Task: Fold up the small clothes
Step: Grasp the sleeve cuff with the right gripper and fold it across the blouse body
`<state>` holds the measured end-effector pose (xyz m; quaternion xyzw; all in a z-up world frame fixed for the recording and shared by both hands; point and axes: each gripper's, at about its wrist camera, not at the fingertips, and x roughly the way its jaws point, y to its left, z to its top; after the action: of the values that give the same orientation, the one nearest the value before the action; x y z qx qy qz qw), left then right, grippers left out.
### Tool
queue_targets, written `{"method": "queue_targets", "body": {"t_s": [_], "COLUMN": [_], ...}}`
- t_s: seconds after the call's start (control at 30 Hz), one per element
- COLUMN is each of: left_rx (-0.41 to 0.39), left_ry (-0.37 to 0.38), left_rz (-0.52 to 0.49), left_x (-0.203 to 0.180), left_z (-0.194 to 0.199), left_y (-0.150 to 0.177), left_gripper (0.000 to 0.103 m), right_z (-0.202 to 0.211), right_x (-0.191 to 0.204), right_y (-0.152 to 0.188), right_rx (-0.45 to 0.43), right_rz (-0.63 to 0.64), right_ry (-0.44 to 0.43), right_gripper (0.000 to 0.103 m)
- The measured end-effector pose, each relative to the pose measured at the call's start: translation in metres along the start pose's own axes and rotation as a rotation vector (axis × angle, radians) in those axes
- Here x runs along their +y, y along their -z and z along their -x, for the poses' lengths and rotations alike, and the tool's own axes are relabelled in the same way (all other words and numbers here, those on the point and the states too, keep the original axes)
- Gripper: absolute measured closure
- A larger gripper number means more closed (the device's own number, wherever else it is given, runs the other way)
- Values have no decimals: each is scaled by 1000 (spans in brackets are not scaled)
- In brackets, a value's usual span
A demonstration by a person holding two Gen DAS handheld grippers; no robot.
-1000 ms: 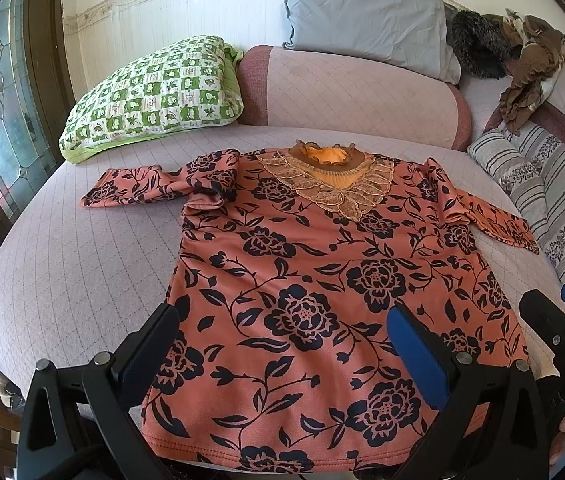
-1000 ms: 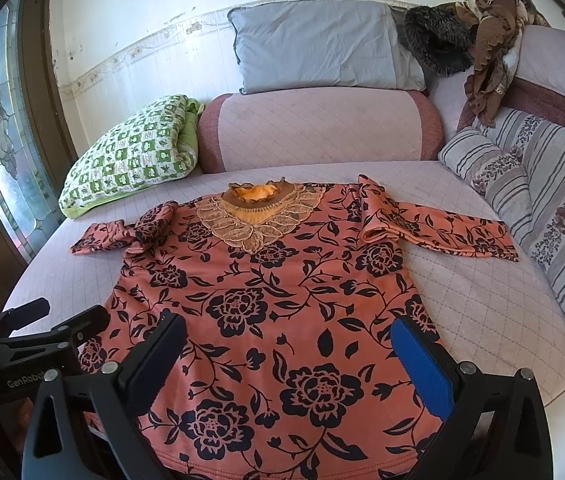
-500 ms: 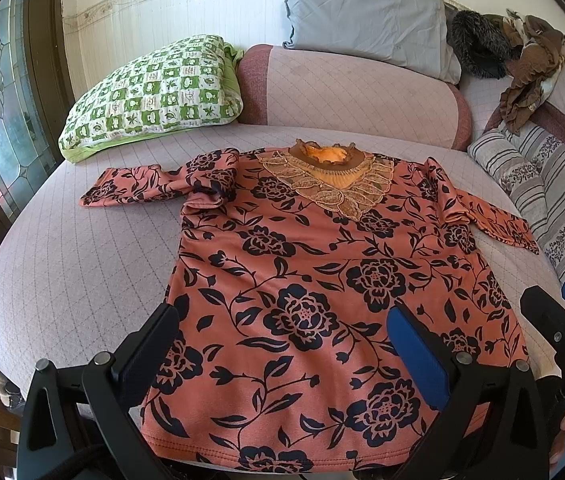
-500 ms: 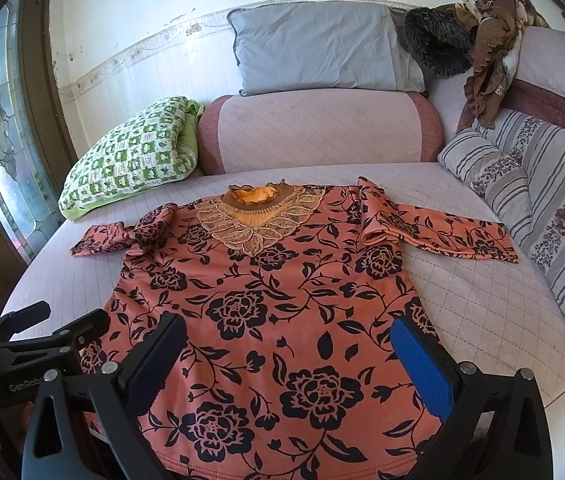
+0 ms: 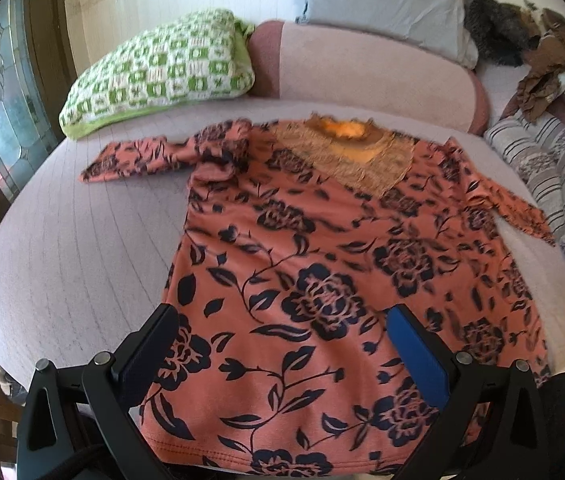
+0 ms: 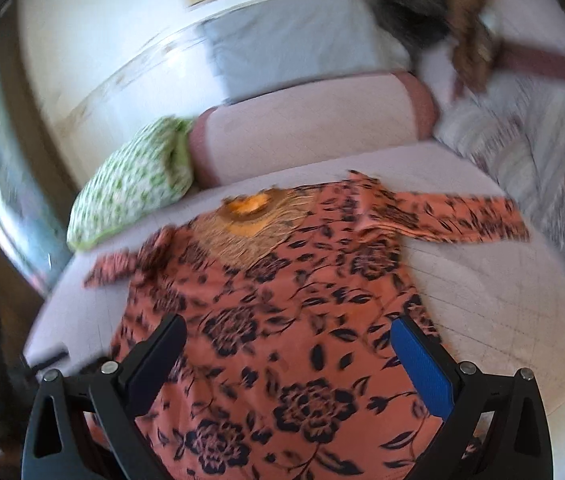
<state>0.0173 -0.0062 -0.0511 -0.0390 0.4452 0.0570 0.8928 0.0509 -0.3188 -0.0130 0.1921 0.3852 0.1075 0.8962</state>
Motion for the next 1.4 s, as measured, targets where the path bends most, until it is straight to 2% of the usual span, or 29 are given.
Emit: {"method": "queue_targets", "body": {"t_s": [0.03,0.07,0.1,0.17,0.2,0.3,0.4,0.47,0.63,0.7,0.77,0.8,0.83,0.87,0.93,1.03,1.17,1.3,1.37,1.4], "left_rx": [11,25,36,54,67,95,102,103,94,96,108,122,146,153,100,69,40,55,49,41], "left_ry": [-4,-7,-10,-13,-15,-17,-23,-27,-33,-25,-23,-26,-26,-22,-14,5,30,53,71,84], "left_rz": [-3,-12,-20,-30,-37,-50,-53,-58,-46,-36,-33,-31,-27,-23,-25,-26,-35,-53,-47,-37], "left_x": [-1,-3,-4,-6,-8,-12,-12,-12,-8,-7,-6,-5,-3,-2,-1,1,4,8,12,17], "left_z": [-5,-11,-17,-27,-33,-48,-58,-66,-84,-92,-104,-112,-121,-125,-123,-124,-122,-118,-114,-109], "left_y": [1,1,2,2,2,-1,-6,-10,-22,-25,-25,-23,-20,-17,-14,-10,-7,-8,-7,-6], "left_gripper": [0,0,0,0,0,0,0,0,0,0,0,0,0,0,0,0,0,0,0,0], "right_z": [-8,-14,-26,-35,-45,-71,-103,-115,-128,-132,-141,-147,-149,-151,-160,-158,-139,-124,-122,-123], "right_x": [-20,-40,-75,-117,-152,-211,-260,-271,-281,-284,-287,-289,-287,-284,-281,-258,-173,-39,31,78], "right_y": [-5,-11,-22,-40,-52,-72,-90,-97,-128,-143,-155,-160,-163,-168,-180,-198,-237,-273,-281,-279], "right_rx": [48,61,81,33,18,-12,-23,-26,-69,-75,-56,-50,-42,-34,-7,-44,-125,-191,-202,-198], "right_rz": [-87,-145,-249,-334,-434,-615,-769,-809,-808,-794,-773,-754,-738,-715,-670,-572,-373,-166,-72,-21], "right_ry": [-7,-2,-1,16,26,7,-8,-5,69,117,173,196,216,243,265,272,179,-29,-142,-218], "right_gripper": [0,0,0,0,0,2,9,14,16,22,35,38,45,64,89,92,93,93,93,93]}}
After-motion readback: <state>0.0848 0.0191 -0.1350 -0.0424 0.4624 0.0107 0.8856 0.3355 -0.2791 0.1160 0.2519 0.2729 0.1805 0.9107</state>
